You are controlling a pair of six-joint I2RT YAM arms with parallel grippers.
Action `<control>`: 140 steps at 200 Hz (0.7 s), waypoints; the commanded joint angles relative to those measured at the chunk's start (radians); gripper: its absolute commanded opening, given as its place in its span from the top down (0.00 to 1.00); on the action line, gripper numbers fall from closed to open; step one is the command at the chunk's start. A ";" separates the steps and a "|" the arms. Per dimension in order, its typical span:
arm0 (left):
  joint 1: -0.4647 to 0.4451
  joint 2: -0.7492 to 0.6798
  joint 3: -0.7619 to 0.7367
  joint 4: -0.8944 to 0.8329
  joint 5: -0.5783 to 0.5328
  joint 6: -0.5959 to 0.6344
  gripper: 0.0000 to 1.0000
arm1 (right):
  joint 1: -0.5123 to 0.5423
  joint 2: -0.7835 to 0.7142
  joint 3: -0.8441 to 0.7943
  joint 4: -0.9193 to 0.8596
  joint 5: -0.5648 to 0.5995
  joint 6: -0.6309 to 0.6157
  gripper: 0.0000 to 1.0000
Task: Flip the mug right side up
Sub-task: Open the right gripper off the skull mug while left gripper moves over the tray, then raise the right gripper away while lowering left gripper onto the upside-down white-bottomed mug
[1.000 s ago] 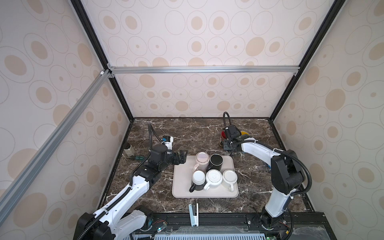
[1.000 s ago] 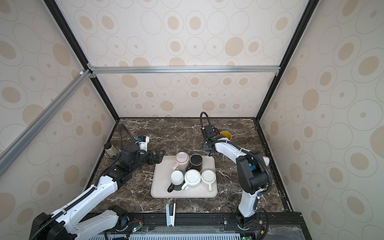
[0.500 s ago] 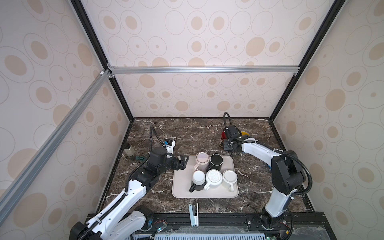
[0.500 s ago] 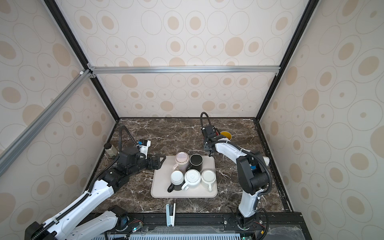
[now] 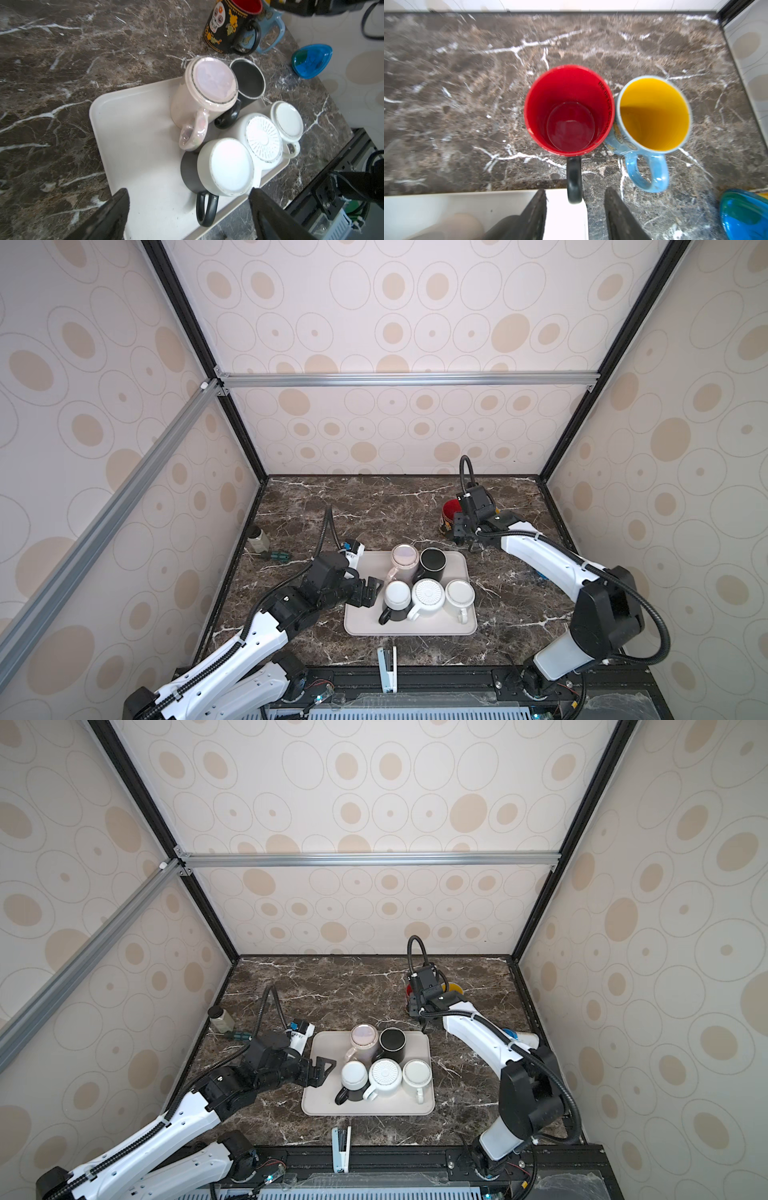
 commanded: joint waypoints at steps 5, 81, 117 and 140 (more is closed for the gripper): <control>-0.062 0.025 0.021 -0.034 -0.045 -0.044 0.12 | 0.017 -0.118 -0.024 -0.074 0.008 -0.024 0.54; -0.231 0.137 0.048 -0.078 -0.132 -0.103 0.25 | 0.137 -0.306 -0.090 -0.163 0.020 -0.007 0.56; -0.285 0.173 0.055 -0.077 -0.157 -0.128 0.32 | 0.175 -0.334 -0.109 -0.159 0.036 0.014 0.56; -0.303 0.183 0.052 -0.062 -0.170 -0.144 0.36 | 0.186 -0.347 -0.120 -0.150 0.033 0.022 0.56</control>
